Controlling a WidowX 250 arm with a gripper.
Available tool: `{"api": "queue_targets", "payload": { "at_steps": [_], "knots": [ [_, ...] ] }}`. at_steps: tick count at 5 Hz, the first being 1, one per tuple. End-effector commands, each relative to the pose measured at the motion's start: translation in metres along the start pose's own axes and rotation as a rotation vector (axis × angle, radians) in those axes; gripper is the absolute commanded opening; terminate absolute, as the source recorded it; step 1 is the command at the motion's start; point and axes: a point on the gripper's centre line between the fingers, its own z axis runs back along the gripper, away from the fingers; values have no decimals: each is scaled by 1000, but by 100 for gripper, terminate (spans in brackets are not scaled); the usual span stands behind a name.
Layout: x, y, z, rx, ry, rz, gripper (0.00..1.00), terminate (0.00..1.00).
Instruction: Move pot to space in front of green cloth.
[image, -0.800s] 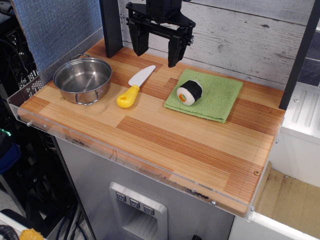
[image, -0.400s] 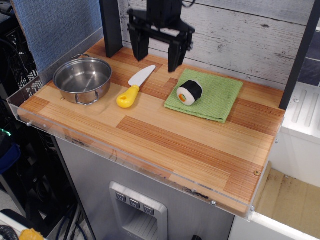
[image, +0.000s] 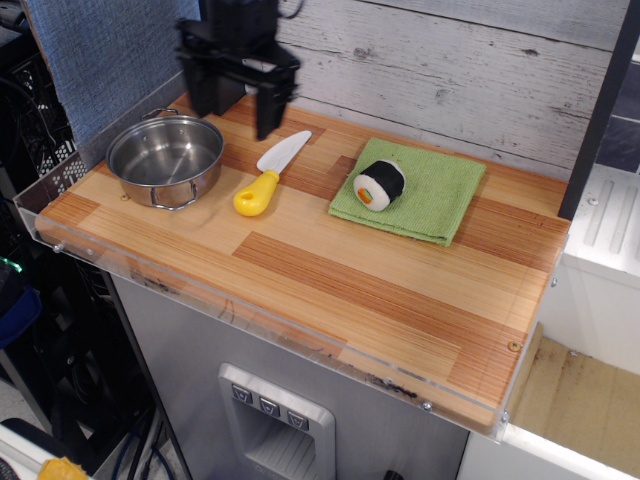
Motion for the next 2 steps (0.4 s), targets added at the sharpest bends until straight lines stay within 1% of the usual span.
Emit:
{"api": "queue_targets", "payload": {
  "at_steps": [1,2],
  "knots": [
    [1,22,8,29,-22,-26,100,0],
    [2,25,-9,24,7,-32,100,0]
  ]
}}
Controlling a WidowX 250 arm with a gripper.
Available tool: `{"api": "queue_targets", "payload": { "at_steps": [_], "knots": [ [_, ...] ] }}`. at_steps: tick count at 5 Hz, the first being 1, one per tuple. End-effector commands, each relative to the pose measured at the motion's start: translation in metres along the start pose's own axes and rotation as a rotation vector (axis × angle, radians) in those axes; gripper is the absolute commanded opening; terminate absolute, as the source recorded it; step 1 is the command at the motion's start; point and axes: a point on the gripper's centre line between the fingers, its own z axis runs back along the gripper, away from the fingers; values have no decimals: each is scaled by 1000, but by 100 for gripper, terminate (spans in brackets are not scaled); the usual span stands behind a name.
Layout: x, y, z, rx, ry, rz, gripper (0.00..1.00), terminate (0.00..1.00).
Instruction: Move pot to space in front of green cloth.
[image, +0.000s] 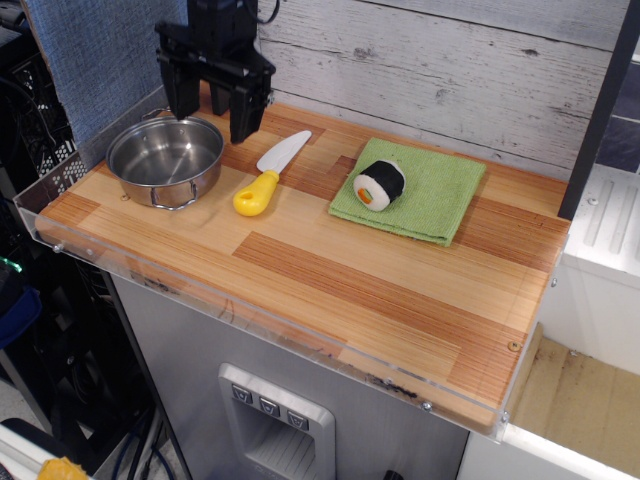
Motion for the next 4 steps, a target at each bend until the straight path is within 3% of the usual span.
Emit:
{"api": "queue_targets", "payload": {
  "at_steps": [1,4],
  "knots": [
    [4,20,-11,17,8,23,100,0],
    [6,25,-46,4,92,38,100,0]
  ]
}}
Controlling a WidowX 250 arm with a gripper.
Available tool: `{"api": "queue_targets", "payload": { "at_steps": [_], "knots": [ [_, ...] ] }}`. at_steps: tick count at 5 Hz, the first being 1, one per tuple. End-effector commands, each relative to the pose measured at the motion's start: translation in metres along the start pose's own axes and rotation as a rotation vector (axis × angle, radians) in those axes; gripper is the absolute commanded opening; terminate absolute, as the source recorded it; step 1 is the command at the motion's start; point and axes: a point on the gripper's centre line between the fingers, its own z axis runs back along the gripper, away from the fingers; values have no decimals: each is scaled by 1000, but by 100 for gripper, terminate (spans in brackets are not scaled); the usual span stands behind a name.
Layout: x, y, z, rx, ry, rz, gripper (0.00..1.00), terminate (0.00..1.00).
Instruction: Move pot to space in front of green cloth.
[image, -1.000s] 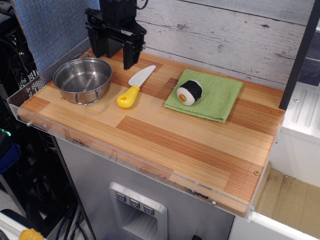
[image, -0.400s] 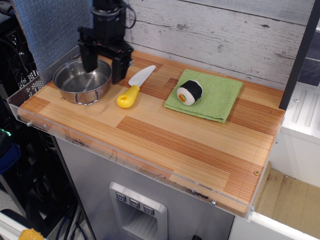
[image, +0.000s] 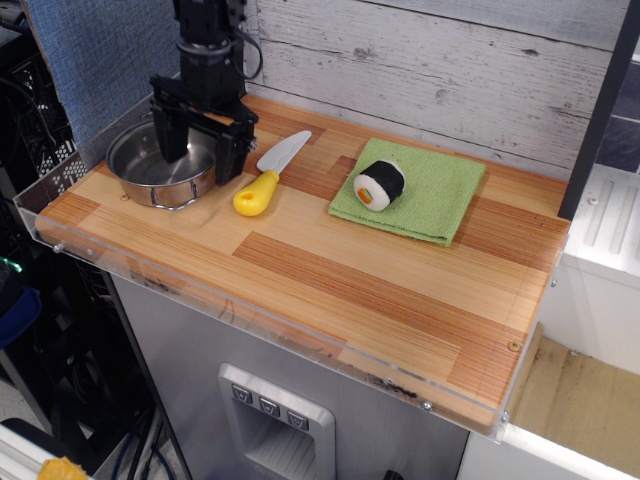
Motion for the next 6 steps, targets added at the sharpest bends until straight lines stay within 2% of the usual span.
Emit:
{"api": "queue_targets", "payload": {
  "at_steps": [1,2,3,5,6],
  "knots": [
    [6,6,7,14,-20,17,0,0],
    [6,3,12,23,-21,14,0,0],
    [1,1,25,32,-49,24,0,0],
    [-17,8,49,61,-70,101,0,0],
    [-31,-13,87,120,-117,128,0,0]
  ]
}}
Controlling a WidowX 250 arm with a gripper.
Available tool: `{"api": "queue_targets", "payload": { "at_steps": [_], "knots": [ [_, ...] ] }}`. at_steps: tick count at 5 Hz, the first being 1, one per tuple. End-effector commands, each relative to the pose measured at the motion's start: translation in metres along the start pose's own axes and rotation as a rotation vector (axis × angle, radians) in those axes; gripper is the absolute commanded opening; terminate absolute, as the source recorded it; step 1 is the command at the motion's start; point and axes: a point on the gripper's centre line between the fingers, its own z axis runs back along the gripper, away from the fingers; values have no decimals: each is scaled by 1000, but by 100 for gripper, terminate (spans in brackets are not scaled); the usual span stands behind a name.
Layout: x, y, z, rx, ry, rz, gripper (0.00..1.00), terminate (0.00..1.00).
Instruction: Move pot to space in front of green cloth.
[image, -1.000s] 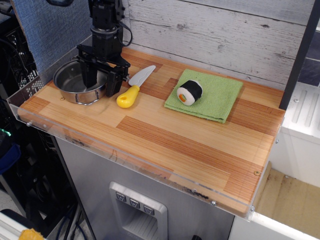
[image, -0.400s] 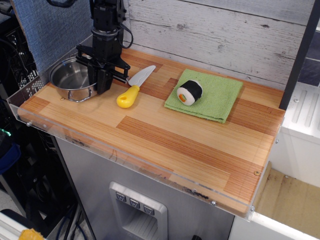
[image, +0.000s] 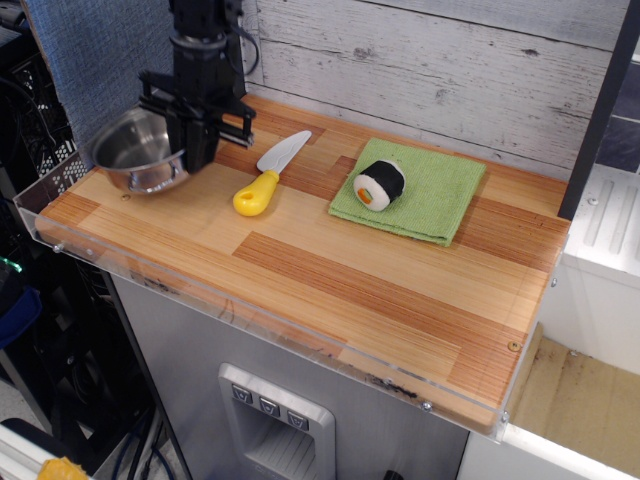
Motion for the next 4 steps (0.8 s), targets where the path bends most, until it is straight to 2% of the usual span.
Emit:
{"api": "queue_targets", "payload": {
  "at_steps": [1,2,3,4],
  "knots": [
    [-14,-53,86,46,-201,-94,0,0],
    [-15,-104,80,-9,-235,-202,0,0],
    [-21,-157,61,-56,-203,-237,0,0],
    [-33,-209,46,-77,-178,-238,0,0]
  ]
}}
